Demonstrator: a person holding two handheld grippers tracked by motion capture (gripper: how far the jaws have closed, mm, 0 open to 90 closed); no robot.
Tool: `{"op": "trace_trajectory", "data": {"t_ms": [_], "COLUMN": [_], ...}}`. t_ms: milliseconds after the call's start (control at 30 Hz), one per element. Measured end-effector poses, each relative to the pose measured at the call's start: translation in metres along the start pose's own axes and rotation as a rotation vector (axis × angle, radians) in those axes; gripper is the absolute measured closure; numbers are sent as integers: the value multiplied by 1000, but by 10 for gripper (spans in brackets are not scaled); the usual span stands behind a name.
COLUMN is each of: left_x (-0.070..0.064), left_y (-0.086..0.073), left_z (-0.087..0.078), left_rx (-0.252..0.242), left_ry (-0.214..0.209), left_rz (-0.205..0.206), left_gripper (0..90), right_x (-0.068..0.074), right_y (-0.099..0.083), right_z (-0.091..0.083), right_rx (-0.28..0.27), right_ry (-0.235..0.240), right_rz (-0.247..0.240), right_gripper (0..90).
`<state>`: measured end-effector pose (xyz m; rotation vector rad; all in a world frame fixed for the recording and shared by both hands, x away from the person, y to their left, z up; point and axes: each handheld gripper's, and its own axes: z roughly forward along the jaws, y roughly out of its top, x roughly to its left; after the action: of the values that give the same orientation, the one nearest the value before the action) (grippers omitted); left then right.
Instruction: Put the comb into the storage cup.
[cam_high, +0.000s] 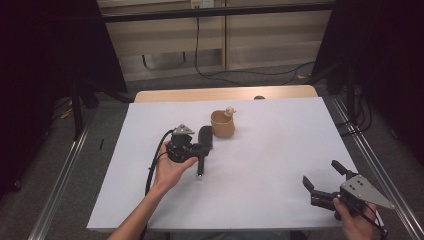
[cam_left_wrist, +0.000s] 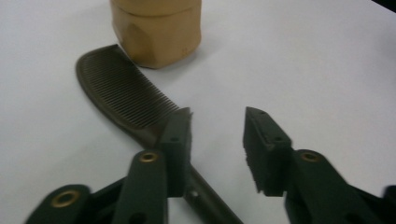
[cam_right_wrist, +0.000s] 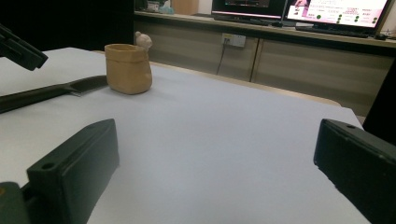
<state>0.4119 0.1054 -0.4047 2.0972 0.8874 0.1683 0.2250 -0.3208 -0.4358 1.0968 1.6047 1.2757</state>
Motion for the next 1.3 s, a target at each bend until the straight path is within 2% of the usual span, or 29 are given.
{"op": "trace_trajectory", "data": {"t_ms": [67,167,233,333,367,433,667,767,800,967,1067,1200,1300], "left_x": [1,3,4,5,6,9,20,22,22,20,18,16,18], "left_y": [0,-1,-2,-2,-2,-2,2,4,5,9,12,14,14], "left_z": [-3,-4,-3,-2,-1,2,18,22,24,30,33,37,40], "left_rx": [-4,11,20,38,52,70,191,215,223,260,263,293,308], "left_ry": [23,32,57,112,111,126,154,144,152,159,166,163,147], "left_rz": [-7,-11,-32,-43,-44,-53,-111,-135,-140,-130,-139,-161,-171], "left_gripper": [411,253,148,99,84,79,70,80,80,90,103,142,166], "right_x": [0,0,0,0,0,0,0,0,0,0,0,0,0], "right_y": [0,0,0,0,0,0,0,0,0,0,0,0,0], "right_z": [0,0,0,1,1,1,1,2,2,2,2,1,1], "right_rx": [0,2,2,4,3,2,5,4,4,6,6,6,6], "right_ry": [0,3,4,4,5,6,8,10,10,8,10,10,11], "right_rz": [0,2,2,1,0,-2,-2,-4,-3,-1,-2,-3,-3], "right_gripper": [0,0,0,0,0,0,0,0,0,0,0,0,0]}}
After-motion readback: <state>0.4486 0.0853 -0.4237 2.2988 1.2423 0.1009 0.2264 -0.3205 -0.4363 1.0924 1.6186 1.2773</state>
